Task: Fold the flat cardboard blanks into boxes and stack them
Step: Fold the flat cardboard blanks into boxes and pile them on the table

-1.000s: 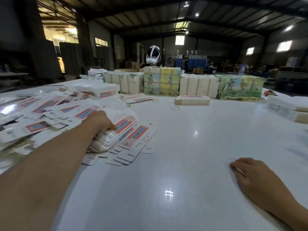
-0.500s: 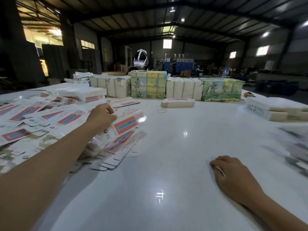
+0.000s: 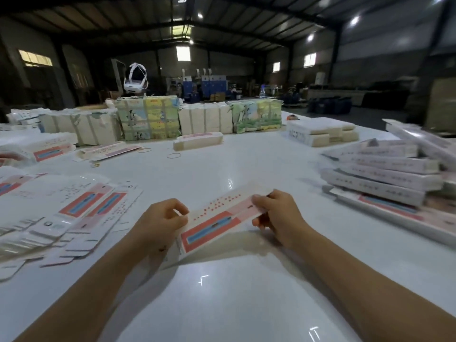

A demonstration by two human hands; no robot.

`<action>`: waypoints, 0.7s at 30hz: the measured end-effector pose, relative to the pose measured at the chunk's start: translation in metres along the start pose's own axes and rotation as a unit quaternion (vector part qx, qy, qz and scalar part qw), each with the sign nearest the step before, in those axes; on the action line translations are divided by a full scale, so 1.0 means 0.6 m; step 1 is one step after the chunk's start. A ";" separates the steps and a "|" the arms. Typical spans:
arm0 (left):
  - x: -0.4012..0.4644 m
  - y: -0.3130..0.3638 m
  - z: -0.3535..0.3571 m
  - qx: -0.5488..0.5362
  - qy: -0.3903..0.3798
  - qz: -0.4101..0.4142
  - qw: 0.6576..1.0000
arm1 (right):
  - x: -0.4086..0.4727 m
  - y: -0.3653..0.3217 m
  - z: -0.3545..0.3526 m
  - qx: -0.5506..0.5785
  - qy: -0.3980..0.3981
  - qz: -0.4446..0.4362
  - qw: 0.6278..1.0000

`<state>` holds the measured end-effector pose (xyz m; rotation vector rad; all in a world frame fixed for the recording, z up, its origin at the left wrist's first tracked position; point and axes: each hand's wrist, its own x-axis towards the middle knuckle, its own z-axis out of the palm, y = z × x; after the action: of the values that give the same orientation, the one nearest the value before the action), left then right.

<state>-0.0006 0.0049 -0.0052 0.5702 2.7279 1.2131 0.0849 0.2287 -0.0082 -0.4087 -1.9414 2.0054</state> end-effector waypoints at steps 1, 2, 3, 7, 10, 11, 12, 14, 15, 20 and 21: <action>-0.003 0.001 0.004 0.107 0.034 0.044 0.993 | -0.002 0.003 0.002 -0.004 -0.006 -0.017 1.000; -0.008 0.005 0.011 0.200 0.059 0.096 0.973 | -0.007 0.003 0.004 -0.009 -0.018 -0.037 0.999; -0.016 0.014 0.022 0.252 0.071 0.145 0.954 | -0.011 0.002 0.009 -0.008 -0.034 -0.059 0.998; -0.036 0.056 0.064 0.305 0.104 0.211 0.923 | -0.028 0.004 0.026 -0.004 -0.088 -0.125 0.988; -0.035 0.062 0.066 0.292 0.146 0.211 0.921 | -0.033 0.000 0.026 -0.022 -0.042 -0.157 0.986; -0.036 0.061 0.062 0.276 0.156 0.207 0.925 | -0.035 -0.001 0.024 -0.042 -0.024 -0.179 0.983; -0.038 0.061 0.058 0.258 0.165 0.203 0.930 | -0.037 -0.001 0.023 -0.077 -0.018 -0.210 0.975; -0.042 0.062 0.053 0.229 0.185 0.200 0.935 | -0.042 0.004 0.024 -0.150 -0.033 -0.253 0.955; -0.044 0.063 0.051 0.225 0.194 0.200 0.934 | -0.044 0.006 0.027 -0.171 -0.046 -0.252 0.951; -0.057 0.069 0.045 0.248 0.210 0.207 0.923 | -0.046 0.010 0.033 -0.169 -0.049 -0.230 0.957; -0.059 0.070 0.045 0.266 0.205 0.204 0.919 | -0.046 0.009 0.030 -0.202 -0.034 -0.258 0.944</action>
<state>0.0508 0.0360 0.0052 1.0981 3.4516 0.6774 0.1023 0.2008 -0.0135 0.0841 -2.2135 1.3112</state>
